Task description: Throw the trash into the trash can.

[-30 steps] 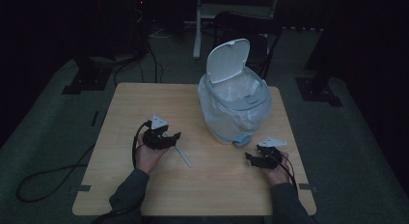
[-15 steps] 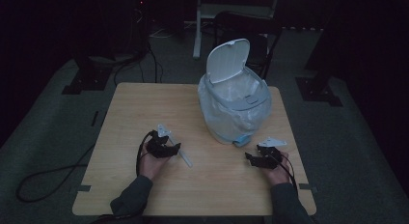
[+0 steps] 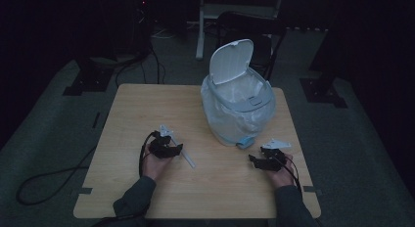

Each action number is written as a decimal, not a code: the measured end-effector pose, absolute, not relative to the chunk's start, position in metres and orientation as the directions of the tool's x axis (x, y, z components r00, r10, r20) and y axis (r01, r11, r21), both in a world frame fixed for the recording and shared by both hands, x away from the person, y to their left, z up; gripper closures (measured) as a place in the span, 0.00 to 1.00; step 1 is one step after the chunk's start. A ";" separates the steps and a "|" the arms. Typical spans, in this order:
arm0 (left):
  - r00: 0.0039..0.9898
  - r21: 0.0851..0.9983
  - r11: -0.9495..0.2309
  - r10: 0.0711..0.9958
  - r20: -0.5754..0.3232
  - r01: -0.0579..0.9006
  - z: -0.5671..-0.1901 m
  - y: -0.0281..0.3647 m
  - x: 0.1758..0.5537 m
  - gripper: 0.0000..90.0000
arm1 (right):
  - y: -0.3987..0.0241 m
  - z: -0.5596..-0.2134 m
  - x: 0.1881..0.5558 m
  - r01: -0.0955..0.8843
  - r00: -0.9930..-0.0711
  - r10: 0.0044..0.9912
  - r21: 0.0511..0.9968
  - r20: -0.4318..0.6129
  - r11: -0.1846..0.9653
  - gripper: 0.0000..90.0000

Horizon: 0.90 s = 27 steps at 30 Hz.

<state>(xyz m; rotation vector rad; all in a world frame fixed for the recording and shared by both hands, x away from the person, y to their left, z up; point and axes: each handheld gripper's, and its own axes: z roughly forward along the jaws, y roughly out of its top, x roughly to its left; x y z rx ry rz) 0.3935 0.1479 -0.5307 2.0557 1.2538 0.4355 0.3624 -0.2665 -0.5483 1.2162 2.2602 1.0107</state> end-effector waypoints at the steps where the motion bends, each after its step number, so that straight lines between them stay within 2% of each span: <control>1: 0.480 0.696 -0.305 0.875 -0.064 0.650 -0.531 0.147 0.394 0.42 | -0.267 -0.548 0.362 0.559 -0.553 0.833 0.743 0.005 0.367 0.35; 6: 0.499 0.677 -0.338 0.865 -0.050 0.653 -0.536 0.136 0.396 0.36 | -0.267 -0.548 0.362 0.560 -0.553 0.833 0.743 0.005 0.366 0.35; 8: 0.500 0.678 -0.342 0.865 -0.044 0.651 -0.536 0.135 0.396 0.38 | -0.267 -0.548 0.362 0.560 -0.553 0.833 0.743 0.005 0.367 0.35; 10: 0.494 0.675 -0.345 0.869 -0.032 0.652 -0.535 0.136 0.396 0.44 | -0.267 -0.548 0.362 0.559 -0.553 0.833 0.743 0.005 0.367 0.35; 13: 0.476 0.673 -0.338 0.879 -0.025 0.659 -0.534 0.141 0.397 0.60 | -0.266 -0.548 0.362 0.559 -0.553 0.833 0.743 0.005 0.367 0.35; 17: 0.452 0.670 -0.327 0.892 -0.016 0.667 -0.533 0.145 0.398 0.76 | -0.266 -0.548 0.362 0.559 -0.553 0.833 0.743 0.005 0.367 0.35; 22: 0.433 0.670 -0.314 0.901 -0.013 0.673 -0.533 0.151 0.397 0.85 | -0.266 -0.548 0.362 0.560 -0.554 0.833 0.743 0.005 0.367 0.35; 27: 0.432 0.671 -0.318 0.902 -0.004 0.670 -0.533 0.154 0.396 0.86 | -0.266 -0.548 0.362 0.559 -0.554 0.833 0.743 0.005 0.367 0.35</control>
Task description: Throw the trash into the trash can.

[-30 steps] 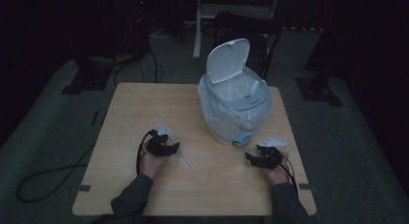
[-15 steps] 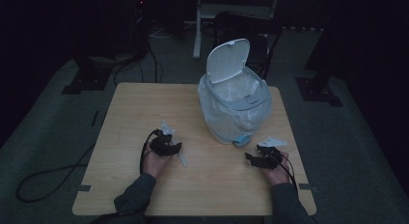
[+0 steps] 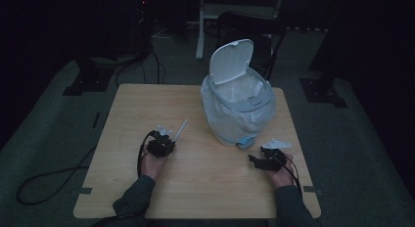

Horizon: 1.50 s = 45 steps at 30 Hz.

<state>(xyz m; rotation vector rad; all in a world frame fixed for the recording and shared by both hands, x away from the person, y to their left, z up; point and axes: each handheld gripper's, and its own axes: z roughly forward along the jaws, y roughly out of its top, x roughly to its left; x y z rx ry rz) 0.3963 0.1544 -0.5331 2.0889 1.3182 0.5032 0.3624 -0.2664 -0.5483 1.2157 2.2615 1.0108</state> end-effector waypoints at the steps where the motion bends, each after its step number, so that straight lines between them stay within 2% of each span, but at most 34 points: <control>1: 0.435 0.671 -0.320 0.901 -0.004 0.669 -0.533 0.155 0.396 0.86 | -0.266 -0.548 0.362 0.559 -0.554 0.833 0.743 0.006 0.367 0.35; 8: 0.455 0.665 -0.331 0.890 -0.015 0.669 -0.532 0.158 0.399 0.88 | -0.266 -0.548 0.362 0.560 -0.553 0.833 0.743 0.006 0.367 0.35; 16: 0.452 0.676 -0.277 0.887 -0.092 0.682 -0.527 0.171 0.402 0.89 | -0.266 -0.548 0.362 0.559 -0.555 0.832 0.743 0.005 0.368 0.35; 36: 0.504 0.783 -0.231 0.856 -0.118 0.577 -0.468 0.187 0.386 0.89 | -0.266 -0.548 0.362 0.559 -0.555 0.832 0.743 0.005 0.368 0.35; 45: 0.542 0.816 -0.242 0.834 -0.101 0.525 -0.441 0.188 0.376 0.89 | -0.266 -0.548 0.363 0.558 -0.555 0.832 0.743 0.005 0.369 0.35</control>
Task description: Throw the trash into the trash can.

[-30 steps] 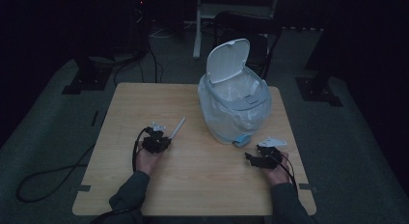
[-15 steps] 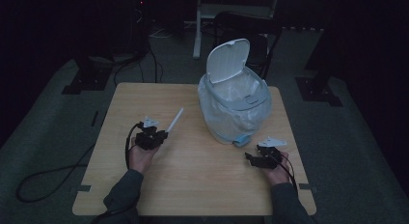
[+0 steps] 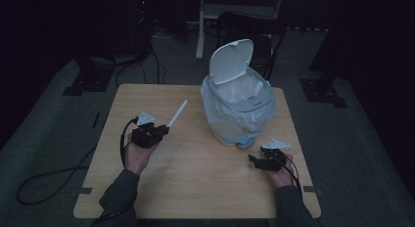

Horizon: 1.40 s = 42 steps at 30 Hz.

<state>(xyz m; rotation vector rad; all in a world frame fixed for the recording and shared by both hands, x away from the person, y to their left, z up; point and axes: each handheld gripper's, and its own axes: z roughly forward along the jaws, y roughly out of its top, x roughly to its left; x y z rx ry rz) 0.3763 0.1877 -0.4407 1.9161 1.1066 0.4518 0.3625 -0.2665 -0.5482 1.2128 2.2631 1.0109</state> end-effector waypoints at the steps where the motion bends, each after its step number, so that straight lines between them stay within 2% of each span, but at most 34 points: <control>1: 0.546 0.818 -0.242 0.832 -0.102 0.522 -0.439 0.187 0.376 0.89 | -0.267 -0.548 0.363 0.558 -0.556 0.831 0.743 0.004 0.370 0.35; 8: 0.601 0.851 -0.238 0.792 -0.109 0.469 -0.418 0.189 0.372 0.89 | -0.266 -0.548 0.362 0.559 -0.555 0.832 0.743 0.005 0.368 0.35; 26: 0.675 0.887 -0.291 0.737 -0.030 0.358 -0.371 0.175 0.366 0.89 | -0.266 -0.548 0.363 0.558 -0.555 0.832 0.744 0.005 0.368 0.35; 42: 0.718 0.897 -0.318 0.696 0.002 0.307 -0.347 0.161 0.369 0.89 | -0.267 -0.548 0.363 0.558 -0.555 0.832 0.744 0.004 0.369 0.35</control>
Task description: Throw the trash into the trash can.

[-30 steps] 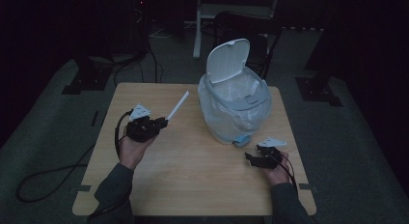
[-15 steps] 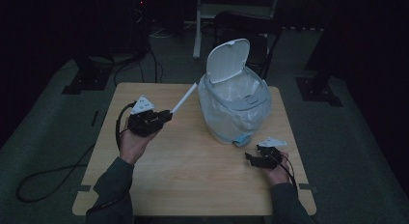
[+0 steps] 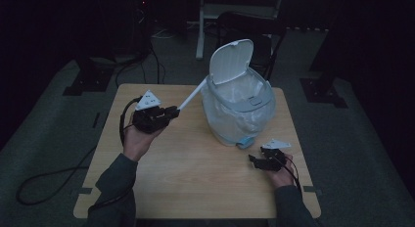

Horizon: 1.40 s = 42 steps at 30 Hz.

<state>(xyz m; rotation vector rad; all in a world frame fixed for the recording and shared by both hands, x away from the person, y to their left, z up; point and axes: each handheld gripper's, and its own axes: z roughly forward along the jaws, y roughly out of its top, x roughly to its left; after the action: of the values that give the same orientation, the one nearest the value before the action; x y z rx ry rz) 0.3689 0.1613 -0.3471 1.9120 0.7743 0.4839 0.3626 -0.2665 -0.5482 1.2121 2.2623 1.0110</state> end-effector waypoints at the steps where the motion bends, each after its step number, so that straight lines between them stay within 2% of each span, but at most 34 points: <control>1: 0.720 0.897 -0.320 0.694 0.004 0.304 -0.346 0.160 0.369 0.89 | -0.267 -0.548 0.363 0.558 -0.555 0.832 0.744 0.004 0.369 0.35; 42: 0.771 0.903 -0.339 0.637 0.015 0.263 -0.306 0.102 0.404 0.89 | -0.267 -0.548 0.363 0.558 -0.556 0.832 0.743 0.004 0.369 0.35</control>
<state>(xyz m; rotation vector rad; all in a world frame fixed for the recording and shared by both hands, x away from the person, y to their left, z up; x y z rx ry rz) 0.4036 0.1017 -0.3058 1.9263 0.6827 0.4515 0.3626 -0.2665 -0.5482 1.2120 2.2626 1.0107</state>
